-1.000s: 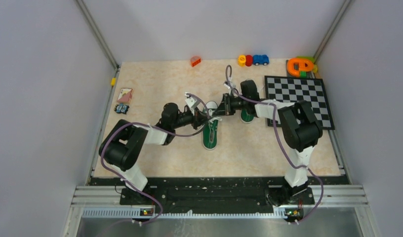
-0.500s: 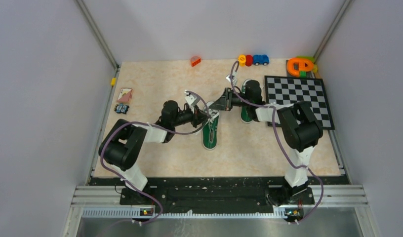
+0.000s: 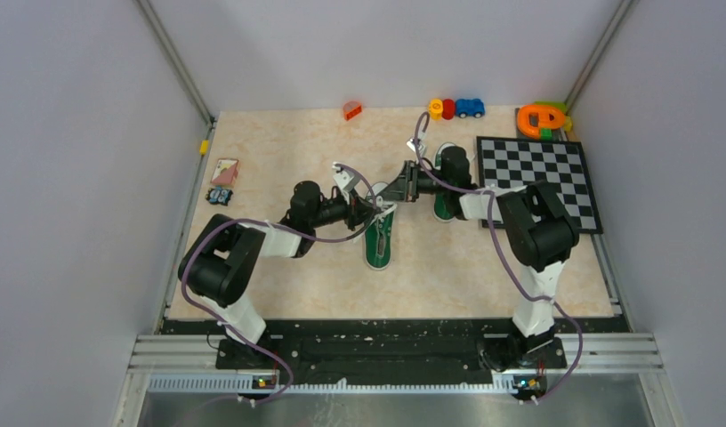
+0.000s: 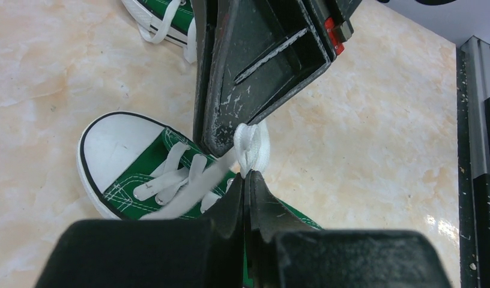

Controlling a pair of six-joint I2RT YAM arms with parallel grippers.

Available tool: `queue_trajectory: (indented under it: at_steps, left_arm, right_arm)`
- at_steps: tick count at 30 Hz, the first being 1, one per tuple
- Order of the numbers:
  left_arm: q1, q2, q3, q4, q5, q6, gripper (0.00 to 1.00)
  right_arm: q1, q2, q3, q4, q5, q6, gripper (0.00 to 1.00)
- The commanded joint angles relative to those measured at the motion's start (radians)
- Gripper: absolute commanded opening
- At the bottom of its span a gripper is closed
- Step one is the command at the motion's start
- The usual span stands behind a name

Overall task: Tie the shoes
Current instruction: Cross the shoelace with the shoelace.

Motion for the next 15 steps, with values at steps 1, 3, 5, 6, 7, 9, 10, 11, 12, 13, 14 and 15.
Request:
queue_trajectory:
  at_steps: [1, 3, 5, 6, 7, 9, 10, 11, 12, 13, 14, 15]
  left_arm:
    - [0.005, 0.004, 0.014, 0.09, 0.017, -0.025, 0.0]
    - [0.005, 0.007, 0.014, 0.09, 0.015, -0.028, 0.0]
    - [0.006, 0.008, 0.013, 0.09, 0.009, -0.033, 0.0]
    - [0.005, 0.007, 0.014, 0.09, 0.006, -0.035, 0.0]
    - [0.006, 0.005, 0.013, 0.089, 0.005, -0.038, 0.0]
    - [0.01, 0.002, 0.007, 0.089, -0.002, -0.044, 0.0]
    - [0.012, -0.001, 0.004, 0.09, -0.004, -0.047, 0.0]
    - [0.014, -0.003, 0.002, 0.09, -0.005, -0.049, 0.0]
    - [0.016, -0.005, -0.002, 0.09, -0.007, -0.051, 0.0]
    - [0.016, -0.007, -0.006, 0.092, -0.007, -0.051, 0.0]
    - [0.016, -0.008, -0.009, 0.097, -0.009, -0.053, 0.0]
    - [0.016, -0.007, -0.011, 0.101, -0.008, -0.056, 0.0]
  right_arm:
    - [-0.011, 0.019, 0.004, 0.072, -0.028, 0.029, 0.12]
    - [-0.011, 0.021, 0.001, 0.083, -0.03, 0.039, 0.13]
    - [-0.011, 0.023, -0.001, 0.092, -0.034, 0.049, 0.14]
    - [-0.011, 0.026, -0.002, 0.099, -0.036, 0.056, 0.15]
    - [-0.01, 0.029, -0.004, 0.107, -0.038, 0.065, 0.15]
    - [-0.012, 0.036, -0.006, 0.106, -0.037, 0.075, 0.14]
    - [-0.015, 0.037, -0.005, 0.098, -0.037, 0.073, 0.14]
    - [-0.02, 0.036, -0.006, 0.093, -0.036, 0.066, 0.16]
    - [-0.027, 0.03, -0.005, 0.08, -0.032, 0.056, 0.19]
    - [-0.034, 0.024, 0.002, 0.053, -0.025, 0.03, 0.21]
    - [-0.037, 0.016, 0.033, -0.031, -0.018, -0.013, 0.22]
    - [-0.035, 0.013, 0.069, -0.141, -0.009, -0.074, 0.22]
